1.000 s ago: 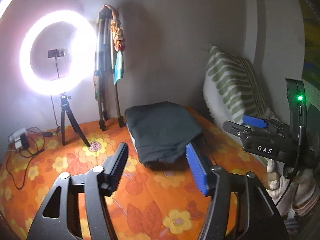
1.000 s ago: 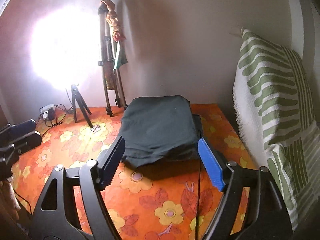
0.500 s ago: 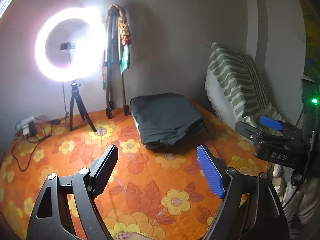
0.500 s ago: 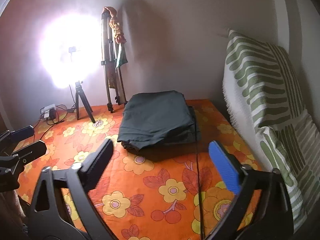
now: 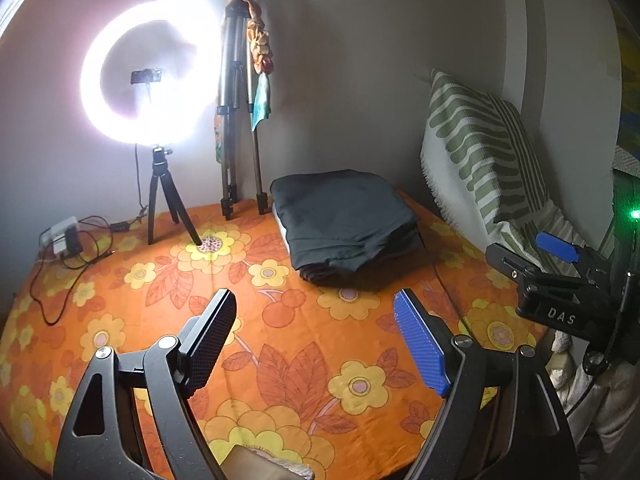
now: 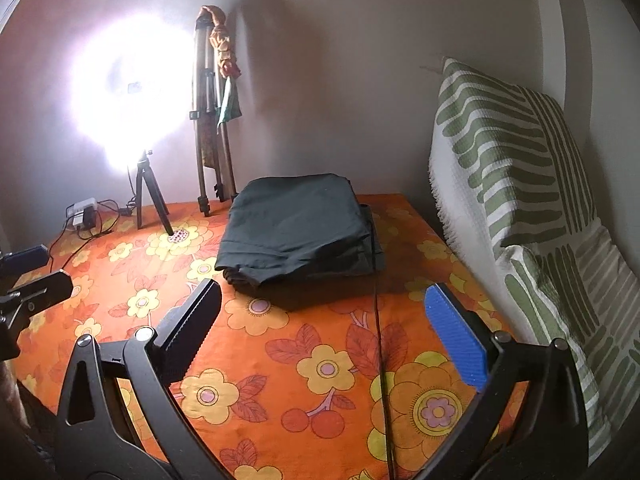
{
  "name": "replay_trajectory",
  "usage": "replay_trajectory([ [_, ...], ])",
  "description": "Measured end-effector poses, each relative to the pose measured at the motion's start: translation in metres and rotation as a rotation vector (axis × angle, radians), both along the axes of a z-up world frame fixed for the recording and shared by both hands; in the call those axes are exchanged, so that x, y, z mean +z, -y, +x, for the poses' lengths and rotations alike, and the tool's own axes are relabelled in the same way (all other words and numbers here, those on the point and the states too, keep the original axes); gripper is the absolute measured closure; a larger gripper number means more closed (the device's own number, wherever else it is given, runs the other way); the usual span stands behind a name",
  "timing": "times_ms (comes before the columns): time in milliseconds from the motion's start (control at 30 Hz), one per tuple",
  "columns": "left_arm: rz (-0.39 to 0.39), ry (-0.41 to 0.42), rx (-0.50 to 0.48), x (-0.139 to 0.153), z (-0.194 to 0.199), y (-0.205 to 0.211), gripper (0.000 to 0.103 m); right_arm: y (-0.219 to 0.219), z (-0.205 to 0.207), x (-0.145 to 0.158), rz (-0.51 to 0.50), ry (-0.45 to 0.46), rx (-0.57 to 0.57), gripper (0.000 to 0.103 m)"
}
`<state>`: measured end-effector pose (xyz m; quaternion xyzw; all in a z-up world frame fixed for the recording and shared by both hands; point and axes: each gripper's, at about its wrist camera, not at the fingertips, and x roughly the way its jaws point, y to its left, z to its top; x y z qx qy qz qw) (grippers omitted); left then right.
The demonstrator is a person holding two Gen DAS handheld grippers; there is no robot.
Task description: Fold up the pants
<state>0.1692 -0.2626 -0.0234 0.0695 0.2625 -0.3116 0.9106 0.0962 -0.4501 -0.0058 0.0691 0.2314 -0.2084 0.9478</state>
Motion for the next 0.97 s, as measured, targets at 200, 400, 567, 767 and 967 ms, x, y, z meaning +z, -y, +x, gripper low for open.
replay_trajectory([
  [200, 0.010, 0.004, 0.008, 0.0000, -0.0030, 0.0012, 0.022, 0.0036, -0.0005, 0.0010, 0.017, 0.010, -0.003, 0.000],
  [400, 0.014, 0.008, 0.012, -0.0001, -0.0046, 0.0015, 0.022, 0.0003, 0.0024, 0.0012, -0.002, 0.000, 0.011, 0.000],
  [567, 0.017, 0.014, 0.020, 0.0001, -0.0055, 0.0011, 0.022, -0.0031, 0.0052, 0.0010, -0.009, -0.001, 0.020, 0.000],
  [767, 0.016, 0.029, 0.025, 0.0006, -0.0074, -0.0003, 0.022, -0.0033, 0.0051, 0.0011, -0.009, -0.001, 0.020, 0.000],
  [967, 0.015, 0.036, 0.022, 0.0026, -0.0060, -0.0032, 0.022, -0.0030, 0.0058, -0.0002, 0.000, -0.003, 0.020, 0.000],
])
